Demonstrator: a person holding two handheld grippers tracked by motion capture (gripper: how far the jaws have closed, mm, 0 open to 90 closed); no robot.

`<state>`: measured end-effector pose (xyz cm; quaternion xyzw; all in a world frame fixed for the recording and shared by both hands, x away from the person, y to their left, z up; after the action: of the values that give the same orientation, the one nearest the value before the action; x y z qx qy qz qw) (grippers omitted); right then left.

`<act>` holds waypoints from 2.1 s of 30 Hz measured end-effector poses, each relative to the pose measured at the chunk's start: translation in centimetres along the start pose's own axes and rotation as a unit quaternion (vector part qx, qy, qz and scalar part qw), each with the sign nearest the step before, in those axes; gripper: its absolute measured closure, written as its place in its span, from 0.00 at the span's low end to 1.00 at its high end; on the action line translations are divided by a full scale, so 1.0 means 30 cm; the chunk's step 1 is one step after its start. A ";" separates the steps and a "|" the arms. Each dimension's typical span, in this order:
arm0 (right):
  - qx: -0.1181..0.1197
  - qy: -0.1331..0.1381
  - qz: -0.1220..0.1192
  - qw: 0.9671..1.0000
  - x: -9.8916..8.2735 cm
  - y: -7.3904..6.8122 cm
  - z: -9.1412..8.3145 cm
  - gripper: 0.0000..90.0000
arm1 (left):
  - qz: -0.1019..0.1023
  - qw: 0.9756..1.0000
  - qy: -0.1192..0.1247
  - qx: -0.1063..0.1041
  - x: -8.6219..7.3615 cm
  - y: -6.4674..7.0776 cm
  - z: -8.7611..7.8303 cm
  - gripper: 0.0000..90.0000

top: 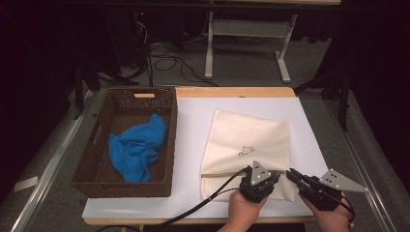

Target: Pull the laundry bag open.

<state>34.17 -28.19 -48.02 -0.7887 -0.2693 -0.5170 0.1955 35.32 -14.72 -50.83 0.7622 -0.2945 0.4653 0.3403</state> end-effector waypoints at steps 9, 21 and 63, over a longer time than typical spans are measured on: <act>0.001 -0.001 0.000 1.000 -0.002 -0.004 -0.001 0.93 | -0.001 1.000 0.002 -0.001 0.015 -0.002 -0.017 0.95; 0.001 -0.006 -0.005 1.000 -0.006 -0.004 0.004 0.94 | -0.005 1.000 0.004 0.003 0.019 -0.002 -0.021 0.96; -0.010 -0.018 -0.009 1.000 -0.016 -0.010 0.000 0.95 | -0.024 0.999 -0.007 -0.022 0.002 -0.005 -0.031 0.97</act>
<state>33.82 -28.06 -48.45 -0.7970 -0.2748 -0.5075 0.1784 35.00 -13.89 -50.50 0.7648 -0.2879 0.4452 0.3660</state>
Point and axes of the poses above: each handheld gripper's, and its own axes: z roughly forward along the jaws, x roughly out of its top, y roughly to its right, the point moved 6 cm from there along z, roughly forward along the jaws
